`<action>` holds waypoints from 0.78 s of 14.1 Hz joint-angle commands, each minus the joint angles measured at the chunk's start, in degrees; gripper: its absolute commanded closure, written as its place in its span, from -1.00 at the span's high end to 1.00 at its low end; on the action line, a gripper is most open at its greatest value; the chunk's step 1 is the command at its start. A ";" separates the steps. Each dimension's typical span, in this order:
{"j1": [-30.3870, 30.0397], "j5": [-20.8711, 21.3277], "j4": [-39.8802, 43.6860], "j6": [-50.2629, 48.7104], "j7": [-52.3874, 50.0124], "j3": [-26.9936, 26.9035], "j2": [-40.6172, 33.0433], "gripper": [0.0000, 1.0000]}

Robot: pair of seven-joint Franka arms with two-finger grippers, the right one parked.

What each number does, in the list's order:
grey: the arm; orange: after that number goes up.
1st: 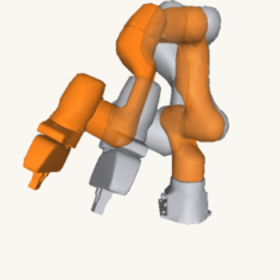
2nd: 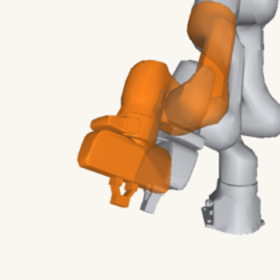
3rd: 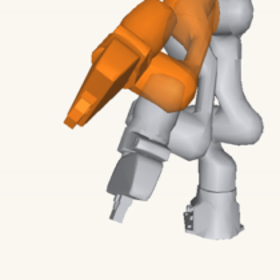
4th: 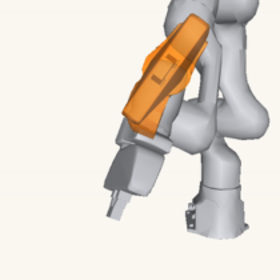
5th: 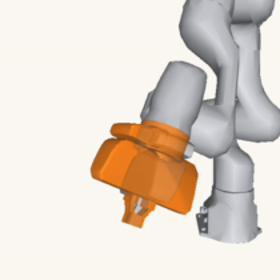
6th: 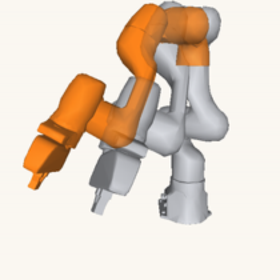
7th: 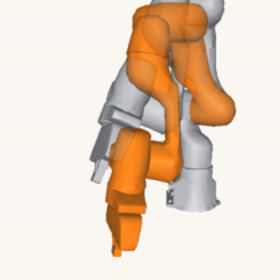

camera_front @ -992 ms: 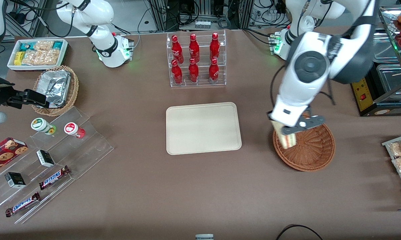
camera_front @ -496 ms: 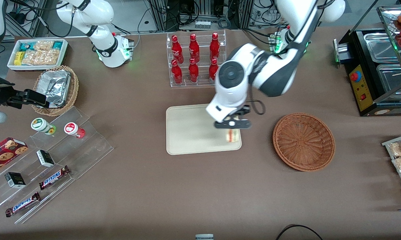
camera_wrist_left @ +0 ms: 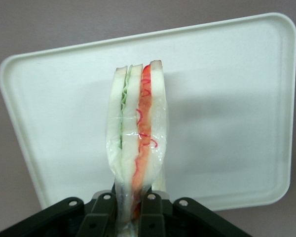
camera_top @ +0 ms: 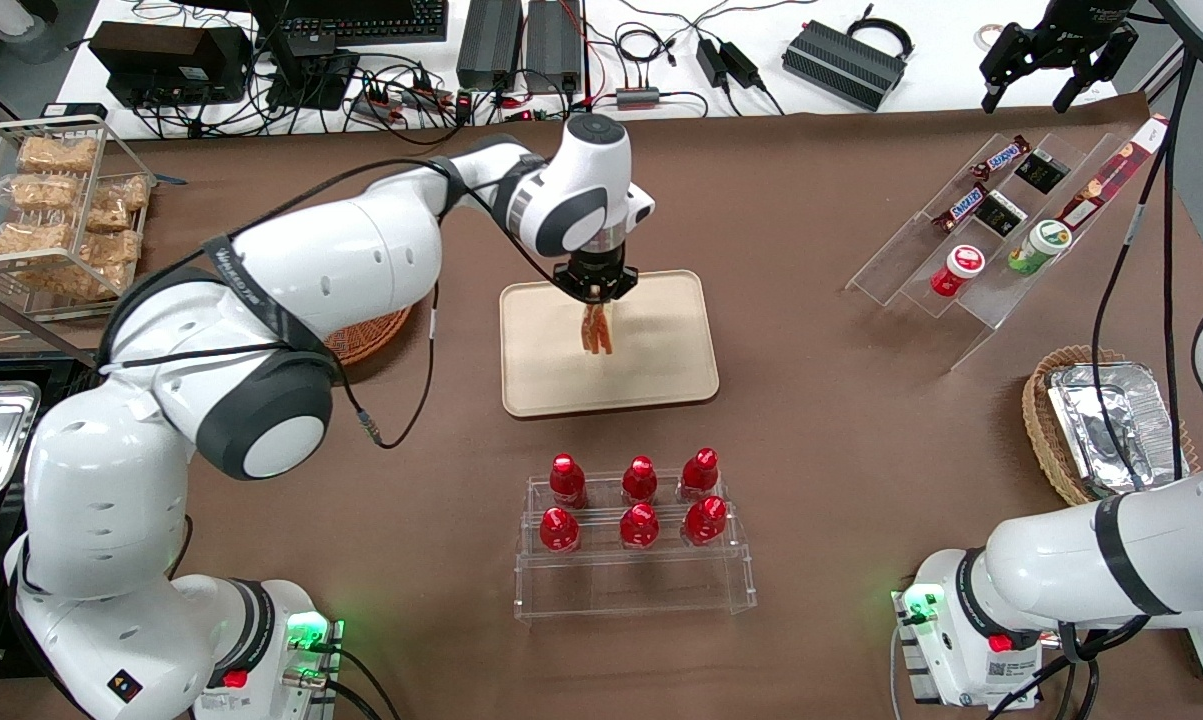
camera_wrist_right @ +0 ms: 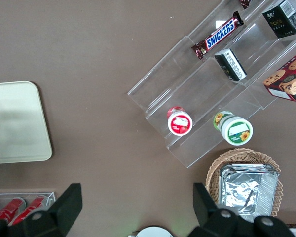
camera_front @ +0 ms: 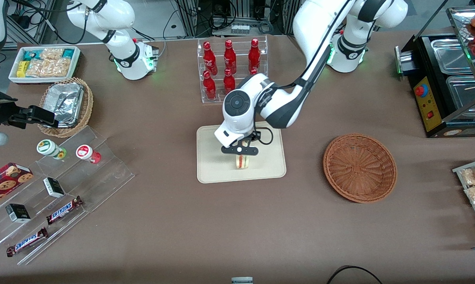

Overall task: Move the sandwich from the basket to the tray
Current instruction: 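Lower the sandwich onto the tray and open the left gripper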

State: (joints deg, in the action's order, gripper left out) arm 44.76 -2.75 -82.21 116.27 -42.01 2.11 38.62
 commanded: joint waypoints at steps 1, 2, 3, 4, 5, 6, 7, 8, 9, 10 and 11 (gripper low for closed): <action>0.68 -2.17 1.96 1.67 -3.34 -0.70 2.34 -1.00; 1.37 -2.26 1.96 1.77 -5.00 -0.70 2.86 -1.00; 1.64 -2.26 1.96 1.77 -6.76 -0.70 3.39 -1.00; 1.73 -2.26 1.79 1.77 -7.56 -0.70 3.66 -1.00; 1.82 -2.17 1.61 1.68 -7.30 -0.70 3.83 -1.00; 2.00 -2.08 1.35 1.50 -7.30 -0.70 4.18 -1.00; 2.61 -2.08 1.08 1.42 -7.30 -0.70 4.36 -1.00; 2.96 -1.91 1.00 1.50 -7.13 -0.70 4.62 -1.00; 2.96 -1.91 0.99 1.42 -7.04 -0.70 4.71 -1.00; 3.05 -1.82 1.08 1.33 -7.04 -0.70 5.06 -0.81; 3.05 -1.73 1.17 1.07 -7.12 -0.70 5.07 -0.12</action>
State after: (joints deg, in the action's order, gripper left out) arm 47.00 -4.14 -82.12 118.01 -48.15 2.11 43.11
